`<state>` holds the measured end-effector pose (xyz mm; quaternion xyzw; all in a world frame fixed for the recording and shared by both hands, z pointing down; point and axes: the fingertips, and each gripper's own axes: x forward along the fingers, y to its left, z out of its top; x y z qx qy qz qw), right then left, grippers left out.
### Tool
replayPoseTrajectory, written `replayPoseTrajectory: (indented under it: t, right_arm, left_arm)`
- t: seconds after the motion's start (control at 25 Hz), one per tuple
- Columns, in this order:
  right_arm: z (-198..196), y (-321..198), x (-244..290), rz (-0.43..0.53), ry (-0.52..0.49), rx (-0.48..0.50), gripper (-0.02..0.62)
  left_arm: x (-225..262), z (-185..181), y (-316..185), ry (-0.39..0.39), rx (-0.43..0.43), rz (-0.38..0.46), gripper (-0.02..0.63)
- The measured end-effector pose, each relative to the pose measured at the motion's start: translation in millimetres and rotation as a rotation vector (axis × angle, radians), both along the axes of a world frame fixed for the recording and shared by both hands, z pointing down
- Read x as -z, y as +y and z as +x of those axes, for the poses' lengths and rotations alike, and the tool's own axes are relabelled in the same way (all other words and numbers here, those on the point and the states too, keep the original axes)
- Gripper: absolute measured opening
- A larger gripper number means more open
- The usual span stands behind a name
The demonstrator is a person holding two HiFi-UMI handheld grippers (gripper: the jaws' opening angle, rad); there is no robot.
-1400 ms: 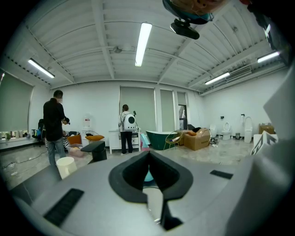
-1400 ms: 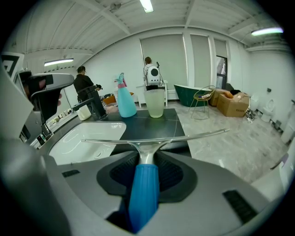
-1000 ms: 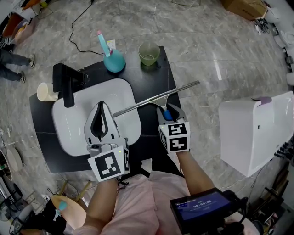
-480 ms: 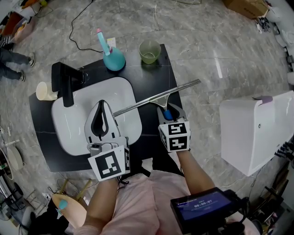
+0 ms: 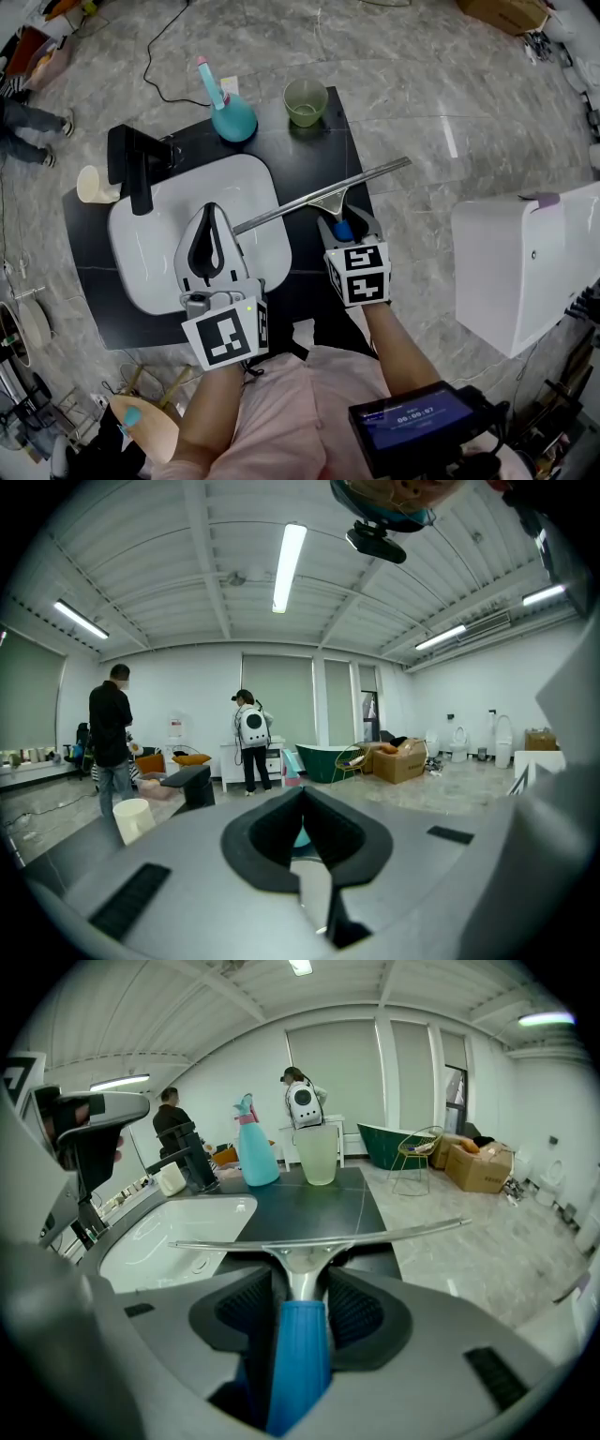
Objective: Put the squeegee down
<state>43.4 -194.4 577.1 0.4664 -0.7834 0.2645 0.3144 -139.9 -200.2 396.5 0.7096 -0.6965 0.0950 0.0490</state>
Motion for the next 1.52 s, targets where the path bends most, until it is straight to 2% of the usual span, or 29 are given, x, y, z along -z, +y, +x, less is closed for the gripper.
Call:
replayPoseTrajectory:
  t: [0.28,0.48,0.8,0.92,1.0,1.24,1.52]
  right_arm:
    - [11,-12,22,0.070,-0.023,-0.047,0.201]
    - [2,-12,90,0.215,-0.066,-0.061,0.187]
    - [-5,-6,214,0.489,-0.128,-0.079,0.085]
    - [-4,0,252,0.583,-0.136,-0.085,0.025]
    - [-4,4,270,0.634,-0.138,-0.088,0.006]
    - [0,19,299,0.709,-0.130,-0.096,0.002]
    - [8,31,306,0.734,-0.111,-0.108,0.000]
  left_arm:
    - [14,6,2,-0.006,-0.022,0.047,0.009]
    - [51,14,14,-0.001,-0.058,0.112,0.009]
    - [126,25,28,-0.013,-0.117,0.273,0.009]
    - [149,27,29,0.001,-0.139,0.312,0.009]
    - [162,31,31,0.011,-0.157,0.334,0.009]
    - [181,39,43,0.029,-0.185,0.372,0.009]
    - [191,47,53,0.039,-0.202,0.400,0.009]
